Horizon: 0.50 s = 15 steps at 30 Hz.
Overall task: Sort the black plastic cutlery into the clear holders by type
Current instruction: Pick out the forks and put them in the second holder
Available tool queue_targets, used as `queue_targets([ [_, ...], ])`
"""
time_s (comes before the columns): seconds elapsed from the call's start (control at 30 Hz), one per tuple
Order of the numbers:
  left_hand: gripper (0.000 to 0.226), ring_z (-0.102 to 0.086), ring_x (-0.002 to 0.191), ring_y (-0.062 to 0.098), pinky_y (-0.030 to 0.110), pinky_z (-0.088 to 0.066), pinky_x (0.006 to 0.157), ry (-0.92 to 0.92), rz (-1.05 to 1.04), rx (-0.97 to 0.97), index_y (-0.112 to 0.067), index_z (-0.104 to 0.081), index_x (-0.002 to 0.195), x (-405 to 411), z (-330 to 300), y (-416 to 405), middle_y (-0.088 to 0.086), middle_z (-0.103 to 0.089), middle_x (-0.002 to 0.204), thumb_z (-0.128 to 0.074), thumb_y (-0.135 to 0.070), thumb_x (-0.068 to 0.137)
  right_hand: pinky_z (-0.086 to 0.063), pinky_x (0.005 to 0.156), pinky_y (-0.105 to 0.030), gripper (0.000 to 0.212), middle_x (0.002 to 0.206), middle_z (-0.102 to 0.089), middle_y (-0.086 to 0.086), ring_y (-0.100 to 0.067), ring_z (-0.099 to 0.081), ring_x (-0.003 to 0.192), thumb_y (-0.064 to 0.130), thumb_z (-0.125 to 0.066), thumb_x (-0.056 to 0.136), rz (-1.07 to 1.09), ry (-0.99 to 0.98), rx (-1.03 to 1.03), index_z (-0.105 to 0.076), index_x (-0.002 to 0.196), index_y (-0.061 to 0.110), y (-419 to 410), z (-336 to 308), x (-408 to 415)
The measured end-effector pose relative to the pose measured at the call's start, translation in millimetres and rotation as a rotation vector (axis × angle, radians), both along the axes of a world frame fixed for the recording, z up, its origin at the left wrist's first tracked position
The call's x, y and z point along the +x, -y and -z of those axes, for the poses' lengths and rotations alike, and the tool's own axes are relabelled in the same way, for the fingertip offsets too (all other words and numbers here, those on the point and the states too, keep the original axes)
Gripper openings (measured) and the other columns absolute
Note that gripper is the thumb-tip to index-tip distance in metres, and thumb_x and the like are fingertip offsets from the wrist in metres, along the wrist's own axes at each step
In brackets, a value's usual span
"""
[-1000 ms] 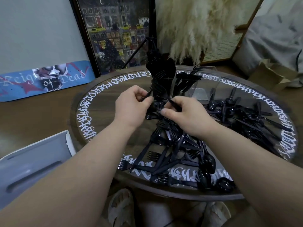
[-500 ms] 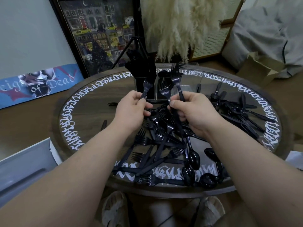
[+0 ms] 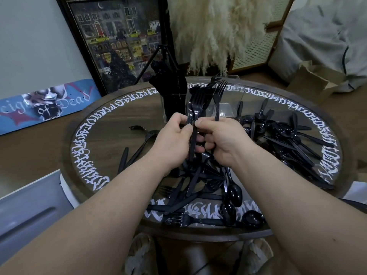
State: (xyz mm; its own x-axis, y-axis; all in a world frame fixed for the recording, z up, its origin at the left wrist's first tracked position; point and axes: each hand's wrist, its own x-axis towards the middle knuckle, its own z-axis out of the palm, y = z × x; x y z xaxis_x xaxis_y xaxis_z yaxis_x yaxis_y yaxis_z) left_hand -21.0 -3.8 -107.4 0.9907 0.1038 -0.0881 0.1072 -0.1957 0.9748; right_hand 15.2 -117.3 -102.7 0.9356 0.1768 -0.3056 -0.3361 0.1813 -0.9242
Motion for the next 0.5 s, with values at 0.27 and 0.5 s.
queue_targets([
  [0.27, 0.02, -0.04, 0.05, 0.011, 0.029, -0.035, 0.053, 0.051, -0.031, 0.159, -0.026, -0.05, 0.088, 9, 11, -12, -0.01, -0.05, 0.055, -0.037, -0.021, 0.101, -0.031, 0.045, -0.024, 0.033, 0.059, -0.047, 0.004, -0.01, -0.036, 0.047, 0.041, -0.046, 0.097, 0.01, 0.051, -0.165, -0.058, 0.081, 0.014, 1, -2, 3],
  [0.5, 0.028, -0.044, 0.056, 0.015, 0.033, -0.036, 0.061, 0.065, -0.129, 0.195, -0.019, -0.049, 0.075, 12, 15, -19, -0.009, -0.051, 0.056, -0.037, -0.02, 0.1, -0.048, 0.071, -0.033, 0.017, 0.063, -0.067, 0.001, -0.018, -0.063, 0.07, 0.015, -0.043, 0.1, 0.052, 0.139, -0.148, -0.055, 0.089, 0.016, 9, -2, 5],
])
